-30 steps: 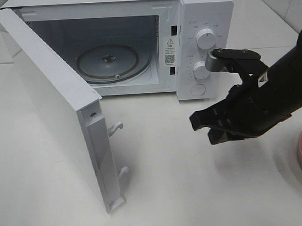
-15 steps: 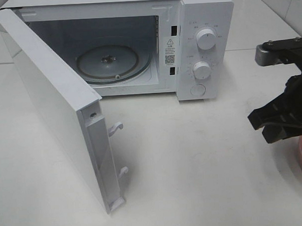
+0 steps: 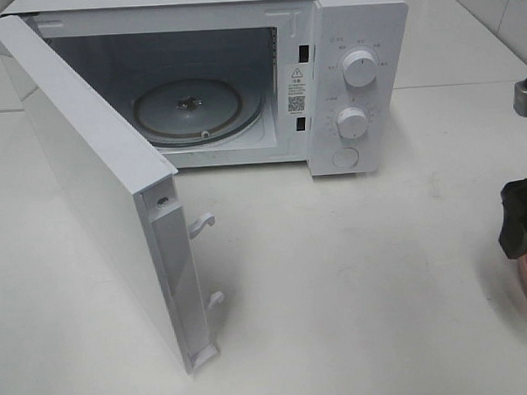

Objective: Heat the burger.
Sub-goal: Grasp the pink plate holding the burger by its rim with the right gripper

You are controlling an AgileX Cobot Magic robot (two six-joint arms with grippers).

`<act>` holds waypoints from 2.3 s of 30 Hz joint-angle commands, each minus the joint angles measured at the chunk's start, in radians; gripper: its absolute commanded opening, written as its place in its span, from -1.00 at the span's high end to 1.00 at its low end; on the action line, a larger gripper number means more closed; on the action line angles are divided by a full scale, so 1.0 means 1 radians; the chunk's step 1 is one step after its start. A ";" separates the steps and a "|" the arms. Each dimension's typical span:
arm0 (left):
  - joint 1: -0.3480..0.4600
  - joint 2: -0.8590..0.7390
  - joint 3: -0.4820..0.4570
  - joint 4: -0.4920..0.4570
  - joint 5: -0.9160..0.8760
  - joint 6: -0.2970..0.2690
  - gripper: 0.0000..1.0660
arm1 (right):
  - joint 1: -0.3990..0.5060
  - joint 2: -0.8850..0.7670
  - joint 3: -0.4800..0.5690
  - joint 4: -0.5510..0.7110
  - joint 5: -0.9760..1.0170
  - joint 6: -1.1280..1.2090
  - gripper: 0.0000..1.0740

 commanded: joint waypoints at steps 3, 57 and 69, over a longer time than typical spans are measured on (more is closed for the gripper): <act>-0.003 -0.004 0.003 -0.003 -0.009 0.001 -0.83 | -0.028 0.035 0.000 -0.009 0.016 0.030 -0.80; -0.003 -0.004 0.003 -0.003 -0.009 0.001 -0.83 | -0.038 0.441 0.031 -0.134 -0.259 0.142 -0.56; -0.003 -0.004 0.003 -0.003 -0.009 0.001 -0.83 | -0.038 0.441 0.062 -0.135 -0.262 0.141 -0.38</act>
